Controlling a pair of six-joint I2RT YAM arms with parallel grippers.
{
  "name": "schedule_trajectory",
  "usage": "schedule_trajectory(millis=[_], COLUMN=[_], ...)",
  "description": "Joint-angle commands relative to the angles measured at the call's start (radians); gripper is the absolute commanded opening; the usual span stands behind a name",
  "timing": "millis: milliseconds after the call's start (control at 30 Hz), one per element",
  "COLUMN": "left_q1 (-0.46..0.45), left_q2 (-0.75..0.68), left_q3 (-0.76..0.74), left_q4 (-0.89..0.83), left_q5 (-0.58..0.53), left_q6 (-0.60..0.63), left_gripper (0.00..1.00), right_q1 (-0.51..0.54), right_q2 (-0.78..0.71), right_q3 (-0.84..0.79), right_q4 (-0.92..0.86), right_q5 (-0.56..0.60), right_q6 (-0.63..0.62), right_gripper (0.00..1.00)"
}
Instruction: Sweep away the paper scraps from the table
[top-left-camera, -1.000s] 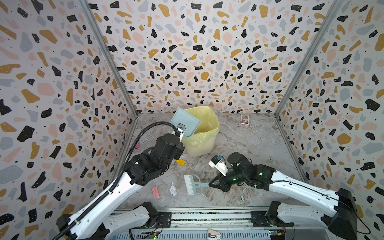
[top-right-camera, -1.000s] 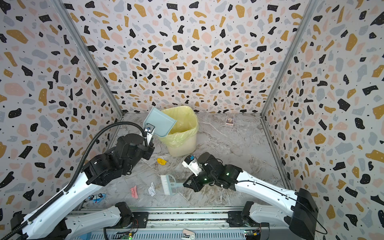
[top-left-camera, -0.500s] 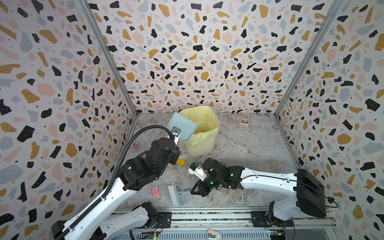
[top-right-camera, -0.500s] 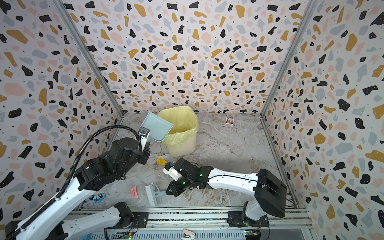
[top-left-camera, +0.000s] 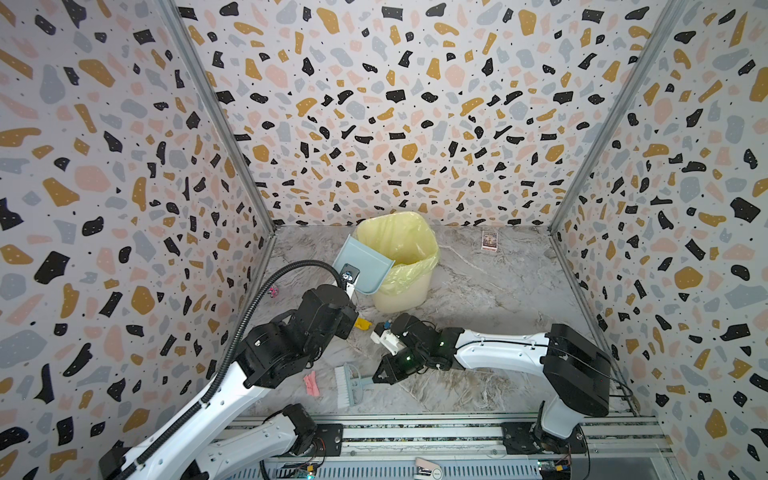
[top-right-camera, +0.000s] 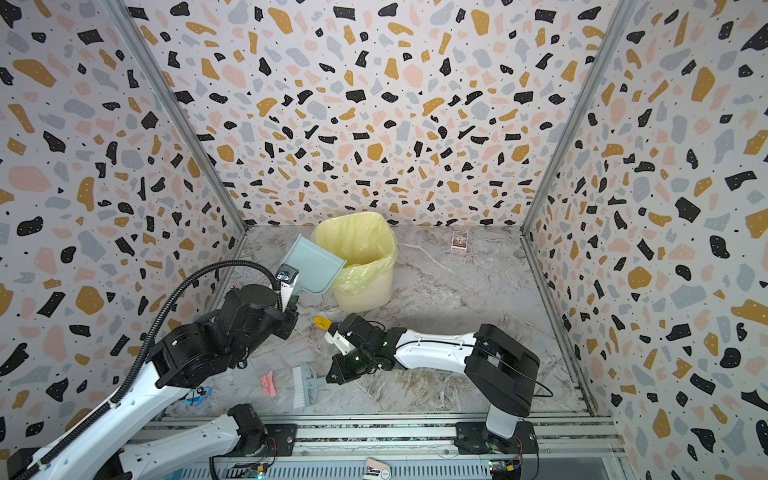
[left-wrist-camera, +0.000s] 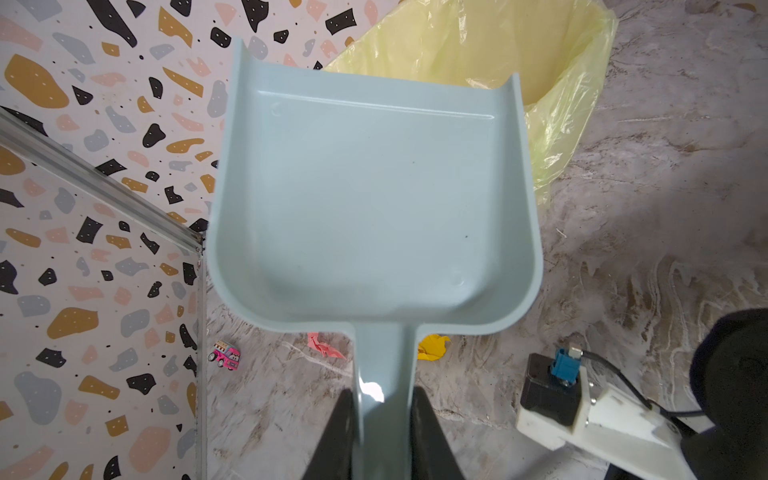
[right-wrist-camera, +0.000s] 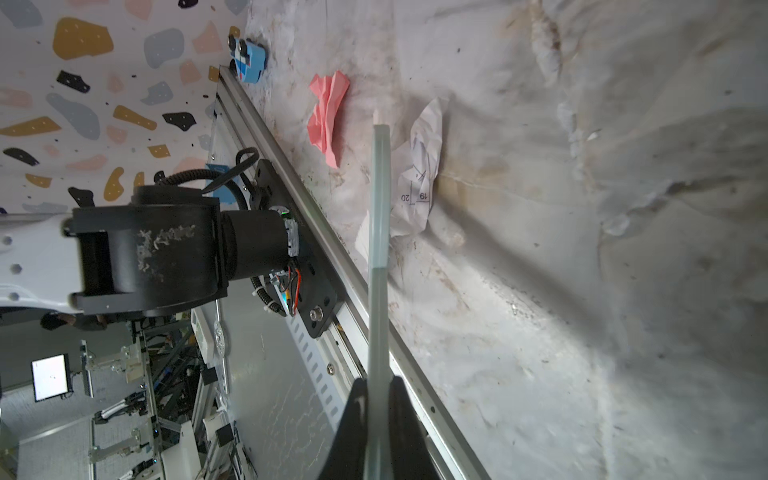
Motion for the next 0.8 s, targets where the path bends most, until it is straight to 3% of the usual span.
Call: schedule_trajectory(millis=[0, 367, 767], left_q1=[0.006, 0.005, -0.003], left_q2=[0.0, 0.011, -0.039], left_q3=[-0.011, -0.015, -0.007], left_q4=[0.0, -0.017, -0.066], left_q5=[0.018, 0.094, 0.186], left_q6=[-0.013, -0.046, -0.08], left_gripper=[0.0, 0.0, 0.0], right_q1=[-0.038, -0.142, -0.141], right_q2=[-0.093, -0.476, -0.355], right_q3=[-0.06, -0.258, -0.239], right_q4=[-0.029, -0.304, -0.063], right_q5=[0.04, 0.146, 0.075], right_q6=[0.034, 0.023, -0.005], right_gripper=[0.0, 0.0, 0.0])
